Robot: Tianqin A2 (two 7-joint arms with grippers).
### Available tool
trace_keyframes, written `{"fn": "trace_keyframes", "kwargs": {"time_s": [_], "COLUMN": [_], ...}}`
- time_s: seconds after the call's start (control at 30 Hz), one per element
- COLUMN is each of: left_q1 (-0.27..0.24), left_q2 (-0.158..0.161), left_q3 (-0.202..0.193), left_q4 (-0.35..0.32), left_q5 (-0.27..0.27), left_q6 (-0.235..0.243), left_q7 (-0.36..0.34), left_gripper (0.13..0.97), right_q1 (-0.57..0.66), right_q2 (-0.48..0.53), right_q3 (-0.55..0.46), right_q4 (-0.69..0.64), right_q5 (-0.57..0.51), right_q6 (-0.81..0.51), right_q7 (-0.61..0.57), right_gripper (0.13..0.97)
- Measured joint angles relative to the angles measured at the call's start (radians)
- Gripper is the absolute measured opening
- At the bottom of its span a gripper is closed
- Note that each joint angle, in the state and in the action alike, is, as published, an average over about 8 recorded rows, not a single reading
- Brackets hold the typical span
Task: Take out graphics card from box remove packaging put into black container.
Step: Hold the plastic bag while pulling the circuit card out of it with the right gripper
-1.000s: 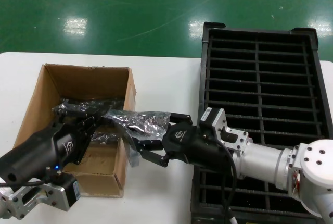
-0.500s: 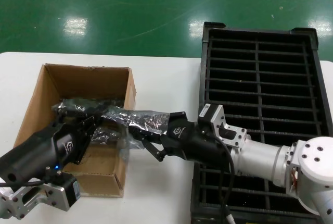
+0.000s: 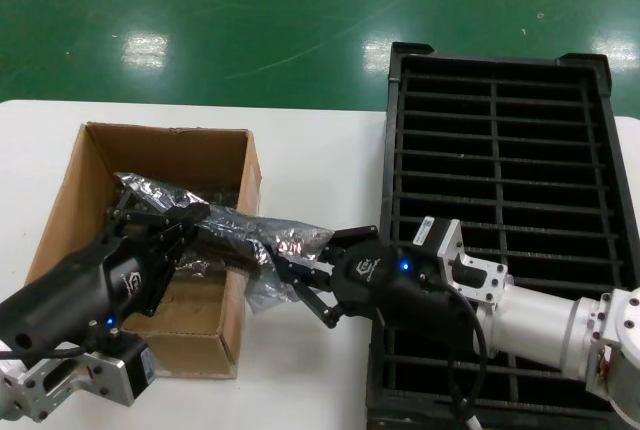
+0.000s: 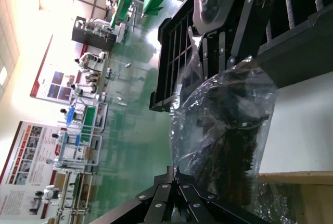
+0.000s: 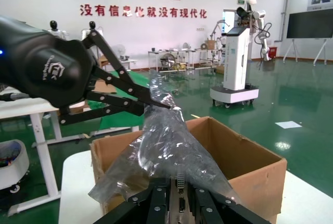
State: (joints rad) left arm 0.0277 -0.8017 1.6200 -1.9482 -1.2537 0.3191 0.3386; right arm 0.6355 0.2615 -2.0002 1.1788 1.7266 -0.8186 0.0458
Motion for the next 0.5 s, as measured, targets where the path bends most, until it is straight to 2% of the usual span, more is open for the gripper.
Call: {"fn": "trace_keyframes", "kwargs": {"time_s": [0.5], "left_q1": [0.000], "left_q2": [0.000], "left_q3": [0.000], "left_q4": [0.000], "left_q5": [0.000], "left_q6": [0.000], "left_q7": [0.000], "left_gripper": [0.140], "right_q1": [-0.015], "right_q2": [0.008], "right_q3": [-0.009], "right_q4": [0.016], "right_q5": [0.002], "right_q6": [-0.003], "right_q7": [-0.020], "right_gripper": [0.187]}}
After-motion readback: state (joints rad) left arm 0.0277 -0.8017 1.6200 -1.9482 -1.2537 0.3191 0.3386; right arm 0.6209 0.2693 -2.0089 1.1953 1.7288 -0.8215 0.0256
